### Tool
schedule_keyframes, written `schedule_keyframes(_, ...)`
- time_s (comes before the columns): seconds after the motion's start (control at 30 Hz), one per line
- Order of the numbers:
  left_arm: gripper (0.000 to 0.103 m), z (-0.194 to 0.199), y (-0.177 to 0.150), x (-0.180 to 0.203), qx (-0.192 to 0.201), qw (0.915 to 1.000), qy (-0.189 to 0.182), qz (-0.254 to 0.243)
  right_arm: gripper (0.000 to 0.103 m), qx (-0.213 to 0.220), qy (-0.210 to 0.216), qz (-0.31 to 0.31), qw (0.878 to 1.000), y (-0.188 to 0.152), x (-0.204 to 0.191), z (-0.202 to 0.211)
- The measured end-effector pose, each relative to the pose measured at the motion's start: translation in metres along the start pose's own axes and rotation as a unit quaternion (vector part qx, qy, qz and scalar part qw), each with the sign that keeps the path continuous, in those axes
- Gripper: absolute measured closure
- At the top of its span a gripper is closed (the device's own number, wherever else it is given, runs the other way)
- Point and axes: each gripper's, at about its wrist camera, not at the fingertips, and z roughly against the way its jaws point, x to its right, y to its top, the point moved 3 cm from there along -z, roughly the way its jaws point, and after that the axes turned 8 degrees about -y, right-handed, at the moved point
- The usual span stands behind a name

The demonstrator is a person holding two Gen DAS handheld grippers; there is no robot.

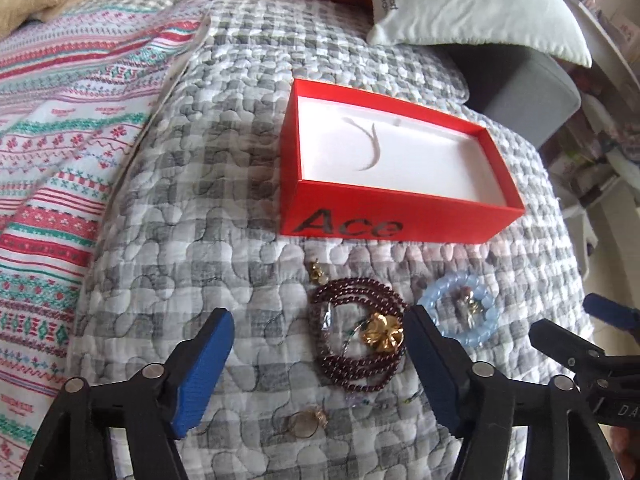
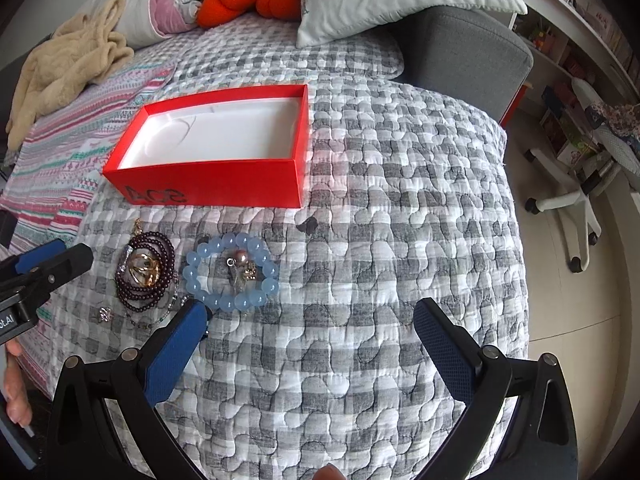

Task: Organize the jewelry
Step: 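Grasp the dark red garnet bracelet with the left tool while the right grasps the light blue bracelet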

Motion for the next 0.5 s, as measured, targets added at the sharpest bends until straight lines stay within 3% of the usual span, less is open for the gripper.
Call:
schedule_keyframes(0.07,0.055,-0.013,-0.002,-0.004,-0.012,0.9998,-0.012,0.008,0.000,0.010,0.024,-0.007,1.000,0.004,0.003,-0.003)
schedule_keyframes(0.17,0.068,-0.035,-0.010,-0.005,-0.050,0.9984,-0.018,0.019,0.003,-0.004,0.051,-0.010,0.999,0.005,0.006,-0.014)
schedule_keyframes(0.5,0.078,-0.042,-0.005,0.000,-0.049,0.9988,0.003,-0.007,0.029,-0.026,0.125,-0.053,0.990,0.016,0.019,-0.029)
